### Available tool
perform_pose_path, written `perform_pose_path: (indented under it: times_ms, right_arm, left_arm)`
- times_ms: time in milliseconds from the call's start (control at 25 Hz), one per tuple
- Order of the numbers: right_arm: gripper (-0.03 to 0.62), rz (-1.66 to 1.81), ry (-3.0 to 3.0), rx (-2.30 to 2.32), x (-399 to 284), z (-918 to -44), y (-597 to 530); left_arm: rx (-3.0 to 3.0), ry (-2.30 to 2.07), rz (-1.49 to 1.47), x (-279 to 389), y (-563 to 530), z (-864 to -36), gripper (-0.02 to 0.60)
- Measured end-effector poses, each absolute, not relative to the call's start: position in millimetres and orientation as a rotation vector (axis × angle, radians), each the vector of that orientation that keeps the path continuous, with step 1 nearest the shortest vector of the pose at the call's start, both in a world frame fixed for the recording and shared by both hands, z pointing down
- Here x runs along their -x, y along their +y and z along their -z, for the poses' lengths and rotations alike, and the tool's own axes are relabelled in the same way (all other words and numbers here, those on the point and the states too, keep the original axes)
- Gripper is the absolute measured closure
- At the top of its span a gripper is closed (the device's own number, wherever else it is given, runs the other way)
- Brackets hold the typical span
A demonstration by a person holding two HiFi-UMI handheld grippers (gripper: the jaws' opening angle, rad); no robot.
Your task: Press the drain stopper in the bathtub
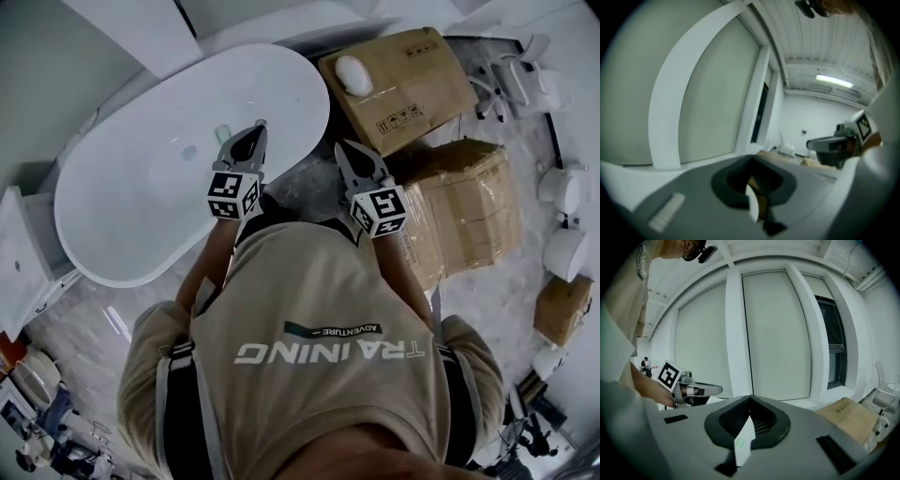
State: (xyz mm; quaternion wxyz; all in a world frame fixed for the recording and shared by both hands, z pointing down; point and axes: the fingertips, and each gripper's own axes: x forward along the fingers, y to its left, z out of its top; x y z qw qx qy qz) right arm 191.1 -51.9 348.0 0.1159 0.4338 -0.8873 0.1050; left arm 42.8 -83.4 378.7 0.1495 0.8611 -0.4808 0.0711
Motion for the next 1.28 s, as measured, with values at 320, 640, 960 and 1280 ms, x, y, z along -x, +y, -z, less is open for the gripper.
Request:
perform_pose_path:
  times_ms: [320, 640, 960, 1280]
  right_arm:
    - [0.585, -0.299, -2.633, -1.108, -152.1, -352.7, -88.7]
    - [0.586, -0.31, -2.675, -0.925, -120.3, -363.4, -144.0]
    - [0.585, -0.305, -2.751, -0.705, -92.1, -373.7, -229.2]
    - [0.585, -0.516, -2.711, -0.582, -96.1, -422.5, -286.3]
  left_arm:
    - [-2.334, -1.503, -0.125, -2.1, -95.1, -377.9, 0.58]
    - [-2.117, -1.694, -0.158, 40.8, -97.4, -397.3, 0.58]
    - [-1.968, -1.843, -0.173, 56.0, -153.9, -391.9, 0.58]
    - [-1.873, -1.907, -0.22, 45.8, -209.1, -396.5, 0.58]
